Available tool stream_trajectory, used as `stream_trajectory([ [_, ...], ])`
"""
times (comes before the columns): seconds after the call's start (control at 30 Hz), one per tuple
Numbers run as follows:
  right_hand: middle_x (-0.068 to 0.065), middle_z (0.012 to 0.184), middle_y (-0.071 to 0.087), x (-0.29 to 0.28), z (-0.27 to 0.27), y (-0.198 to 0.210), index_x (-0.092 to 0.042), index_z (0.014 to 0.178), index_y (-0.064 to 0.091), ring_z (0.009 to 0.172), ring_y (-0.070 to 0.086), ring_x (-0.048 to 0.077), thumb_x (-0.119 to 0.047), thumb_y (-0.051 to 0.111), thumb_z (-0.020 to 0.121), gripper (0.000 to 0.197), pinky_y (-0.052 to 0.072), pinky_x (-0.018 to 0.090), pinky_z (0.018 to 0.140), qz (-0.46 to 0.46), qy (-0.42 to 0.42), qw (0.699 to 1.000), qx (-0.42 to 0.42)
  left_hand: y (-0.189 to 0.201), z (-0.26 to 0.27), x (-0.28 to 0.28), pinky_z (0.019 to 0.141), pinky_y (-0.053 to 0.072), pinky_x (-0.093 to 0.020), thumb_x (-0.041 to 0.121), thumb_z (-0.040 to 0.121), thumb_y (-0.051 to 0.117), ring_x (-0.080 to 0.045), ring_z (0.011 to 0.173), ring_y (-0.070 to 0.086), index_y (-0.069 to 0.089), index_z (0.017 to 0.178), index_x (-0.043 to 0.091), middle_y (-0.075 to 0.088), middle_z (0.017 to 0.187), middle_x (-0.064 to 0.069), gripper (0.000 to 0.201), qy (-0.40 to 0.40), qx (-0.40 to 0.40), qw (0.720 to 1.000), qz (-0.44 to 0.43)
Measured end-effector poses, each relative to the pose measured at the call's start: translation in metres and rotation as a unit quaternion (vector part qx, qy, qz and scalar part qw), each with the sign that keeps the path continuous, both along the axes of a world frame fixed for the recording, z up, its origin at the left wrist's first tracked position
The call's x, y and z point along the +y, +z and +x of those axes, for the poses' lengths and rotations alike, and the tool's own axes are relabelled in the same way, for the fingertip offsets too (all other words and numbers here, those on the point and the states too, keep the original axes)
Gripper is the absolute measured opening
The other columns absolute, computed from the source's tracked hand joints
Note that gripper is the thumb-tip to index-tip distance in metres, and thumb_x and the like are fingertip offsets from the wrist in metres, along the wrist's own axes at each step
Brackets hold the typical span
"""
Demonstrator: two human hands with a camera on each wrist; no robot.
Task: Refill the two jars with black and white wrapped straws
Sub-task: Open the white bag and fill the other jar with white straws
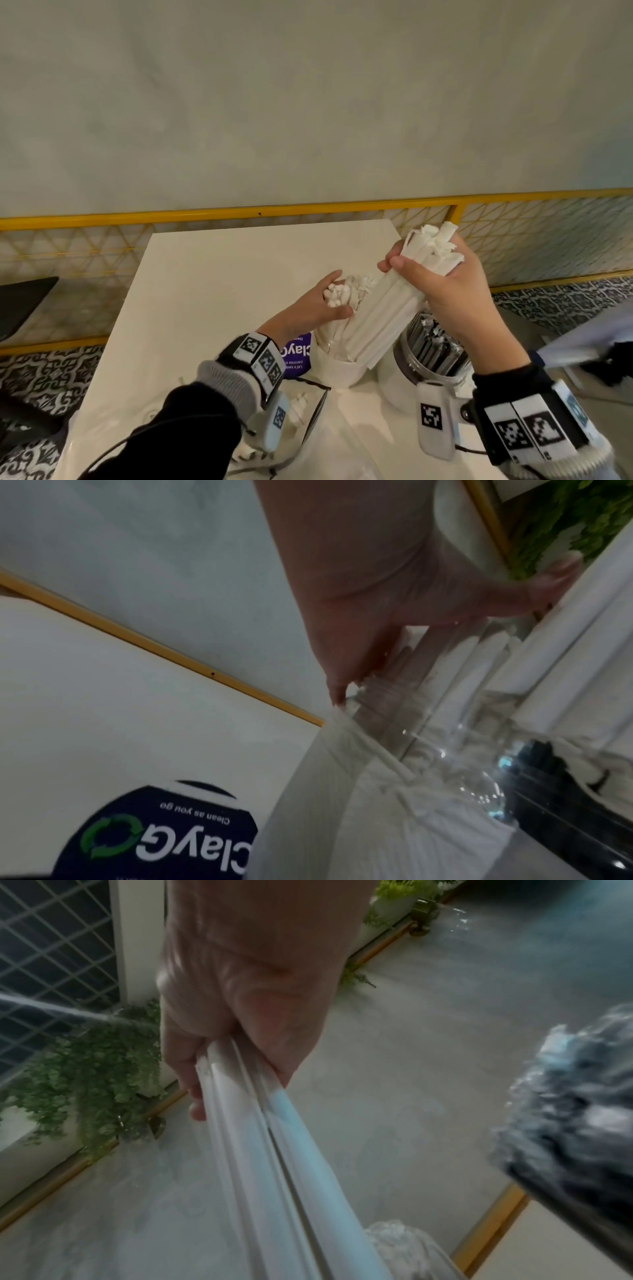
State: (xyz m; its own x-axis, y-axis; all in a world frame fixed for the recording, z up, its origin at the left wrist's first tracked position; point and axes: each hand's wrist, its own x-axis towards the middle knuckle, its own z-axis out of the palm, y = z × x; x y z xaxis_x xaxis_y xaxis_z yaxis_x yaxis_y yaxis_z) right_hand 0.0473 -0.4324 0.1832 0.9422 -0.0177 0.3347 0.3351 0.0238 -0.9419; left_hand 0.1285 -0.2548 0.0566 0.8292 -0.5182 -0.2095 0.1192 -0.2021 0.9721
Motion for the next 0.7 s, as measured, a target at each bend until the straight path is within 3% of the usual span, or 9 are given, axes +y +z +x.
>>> stream_trajectory([
  [0.07,0.003,0.079,0.069,-0.003,-0.002,-0.006,-0.022,0.086,0.062,0.083,0.07,0.028,-0.011,0.07,0.073,0.019,0.053,0.042,0.079,0.009,-0.012,1.0,0.001,-0.003,0.0,-0.003,0.104,0.041,-0.028,0.005,0.081,0.07,-0.016,0.123,0.048,0.019,0.148,0.023,0.041,0.147,-0.005,0.087,0.007,-0.009,1.0,-0.016],
  [0.17,0.005,0.08,0.068,-0.008,-0.002,-0.01,-0.015,0.09,0.058,0.081,0.069,0.027,-0.008,0.068,0.073,0.021,0.053,0.039,0.076,0.033,-0.025,0.999,0.005,-0.004,0.0,-0.006,0.09,0.048,-0.013,0.003,0.068,0.08,-0.012,0.115,0.053,0.018,0.148,0.03,0.045,0.138,0.002,0.104,-0.003,-0.032,0.999,-0.01],
  [0.27,0.007,0.081,0.067,-0.014,-0.002,-0.005,-0.027,0.084,0.062,0.081,0.069,0.028,-0.007,0.069,0.074,0.023,0.054,0.036,0.074,0.041,-0.026,0.999,-0.005,-0.004,0.0,-0.009,0.095,0.041,-0.012,0.016,0.055,0.09,-0.004,0.117,0.048,0.023,0.145,0.035,0.045,0.129,0.015,0.114,-0.034,-0.079,0.996,0.039],
  [0.37,0.008,0.081,0.067,-0.017,-0.002,0.0,-0.034,0.081,0.063,0.081,0.069,0.027,-0.008,0.068,0.074,0.027,0.053,0.033,0.074,0.03,-0.017,0.999,-0.021,-0.007,0.001,-0.008,0.084,0.047,-0.013,0.02,0.05,0.093,-0.004,0.106,0.058,0.05,0.124,0.032,0.059,0.115,0.017,0.086,-0.017,-0.094,0.993,0.066],
  [0.43,0.006,0.081,0.068,-0.018,-0.001,0.002,-0.036,0.08,0.063,0.082,0.069,0.026,-0.009,0.069,0.075,0.029,0.051,0.032,0.073,0.016,-0.009,0.999,-0.027,-0.007,0.002,-0.005,0.074,0.047,-0.012,0.023,0.052,0.092,-0.002,0.094,0.062,0.057,0.107,0.03,0.065,0.104,0.013,0.065,-0.006,-0.104,0.991,0.084],
  [0.47,0.004,0.081,0.068,-0.017,-0.001,0.002,-0.036,0.081,0.063,0.083,0.069,0.027,-0.009,0.071,0.076,0.029,0.051,0.032,0.073,0.009,-0.001,1.0,-0.03,-0.009,0.003,-0.003,0.072,0.048,-0.01,0.022,0.055,0.091,0.002,0.092,0.062,0.058,0.106,0.031,0.065,0.103,0.013,0.062,-0.011,-0.1,0.992,0.08],
  [0.57,0.002,0.08,0.069,-0.012,-0.003,0.001,-0.033,0.083,0.063,0.082,0.069,0.028,-0.004,0.07,0.077,0.031,0.052,0.032,0.073,0.005,0.034,0.999,-0.033,-0.009,0.004,0.002,0.074,0.049,-0.012,0.014,0.065,0.085,0.005,0.087,0.063,0.057,0.102,0.032,0.067,0.098,0.014,0.05,-0.025,-0.077,0.995,0.053],
  [0.7,0.002,0.079,0.069,0.001,-0.006,-0.001,-0.023,0.089,0.06,0.081,0.069,0.027,0.002,0.069,0.076,0.029,0.053,0.03,0.072,0.018,0.07,0.997,-0.036,-0.01,0.005,0.005,0.088,0.051,-0.022,0.014,0.079,0.074,-0.011,0.101,0.063,0.057,0.112,0.023,0.067,0.111,0.002,0.038,-0.03,-0.046,0.998,0.029],
])
